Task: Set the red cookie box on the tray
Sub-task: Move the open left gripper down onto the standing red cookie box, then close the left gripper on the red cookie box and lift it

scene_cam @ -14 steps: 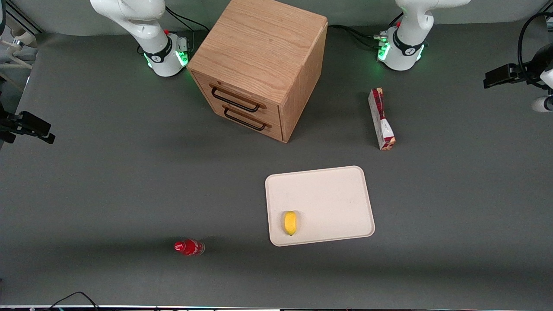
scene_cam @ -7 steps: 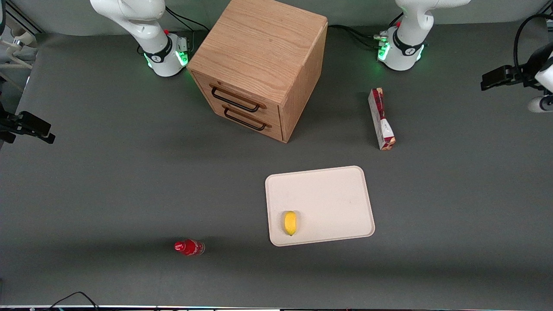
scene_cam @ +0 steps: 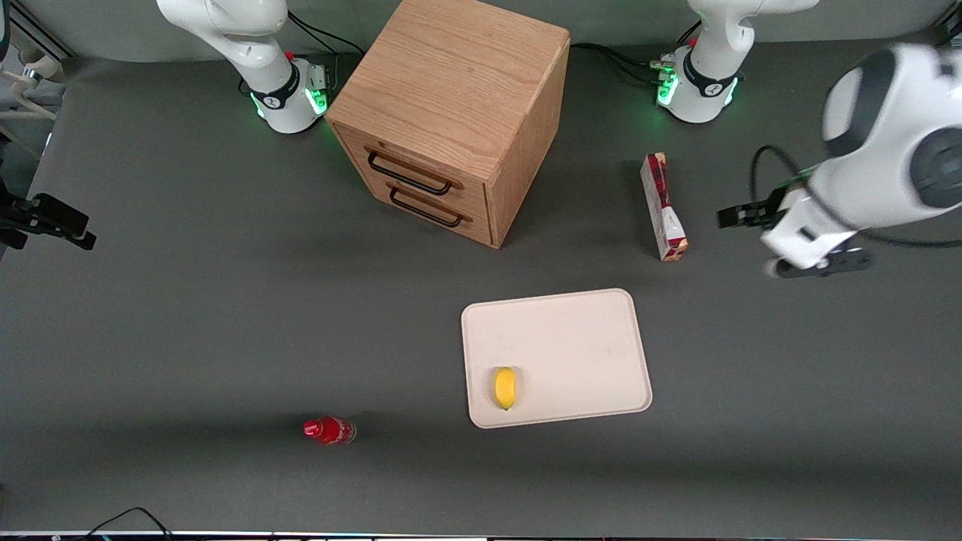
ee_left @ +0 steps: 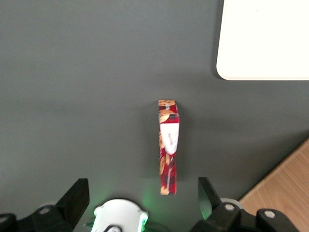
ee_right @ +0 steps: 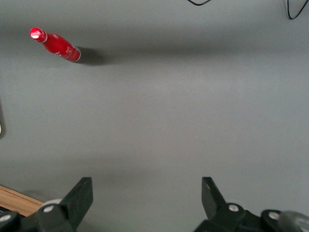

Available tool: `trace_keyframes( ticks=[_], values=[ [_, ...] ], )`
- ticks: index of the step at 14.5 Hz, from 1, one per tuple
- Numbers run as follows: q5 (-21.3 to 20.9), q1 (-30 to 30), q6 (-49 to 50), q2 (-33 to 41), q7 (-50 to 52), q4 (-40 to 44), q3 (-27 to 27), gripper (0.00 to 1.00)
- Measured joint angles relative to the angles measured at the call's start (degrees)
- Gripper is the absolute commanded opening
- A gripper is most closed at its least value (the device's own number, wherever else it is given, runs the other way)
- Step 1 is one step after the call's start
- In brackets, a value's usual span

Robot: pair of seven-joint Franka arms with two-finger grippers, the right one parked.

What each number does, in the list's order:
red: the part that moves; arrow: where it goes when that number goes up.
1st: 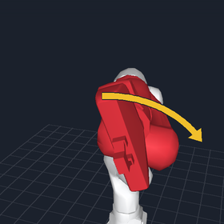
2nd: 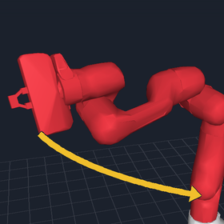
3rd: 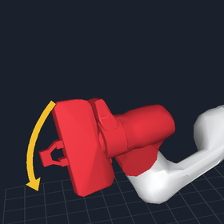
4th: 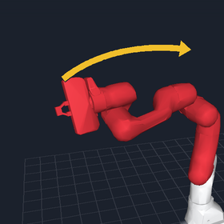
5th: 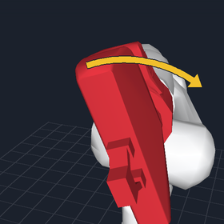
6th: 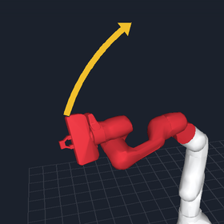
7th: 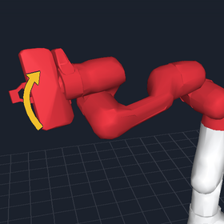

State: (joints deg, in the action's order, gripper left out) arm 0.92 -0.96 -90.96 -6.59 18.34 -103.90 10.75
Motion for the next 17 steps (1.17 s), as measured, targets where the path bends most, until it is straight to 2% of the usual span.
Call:
trace_keyframes(
  ticks=[9, 10, 11, 12, 13, 17],
  values=[
    [0.07, -0.12, -31.10, 0.32, 3.37, -34.02, 4.19, 1.00],
    [0.08, -0.15, -33.86, 0.34, 3.67, -36.38, 4.49, 0.80],
    [0.11, -0.21, -36.48, 0.35, 4.13, -38.44, 4.73, 0.38],
    [0.19, -0.25, -38.78, 0.35, 5.06, -40.18, 4.91, 0.03],
    [0.21, -0.26, -40.18, 0.35, 6.40, -41.31, 5.03, 0.00],
    [0.40, -0.29, -40.75, 0.55, 9.27, -41.77, 5.66, 0.00]
  ],
)
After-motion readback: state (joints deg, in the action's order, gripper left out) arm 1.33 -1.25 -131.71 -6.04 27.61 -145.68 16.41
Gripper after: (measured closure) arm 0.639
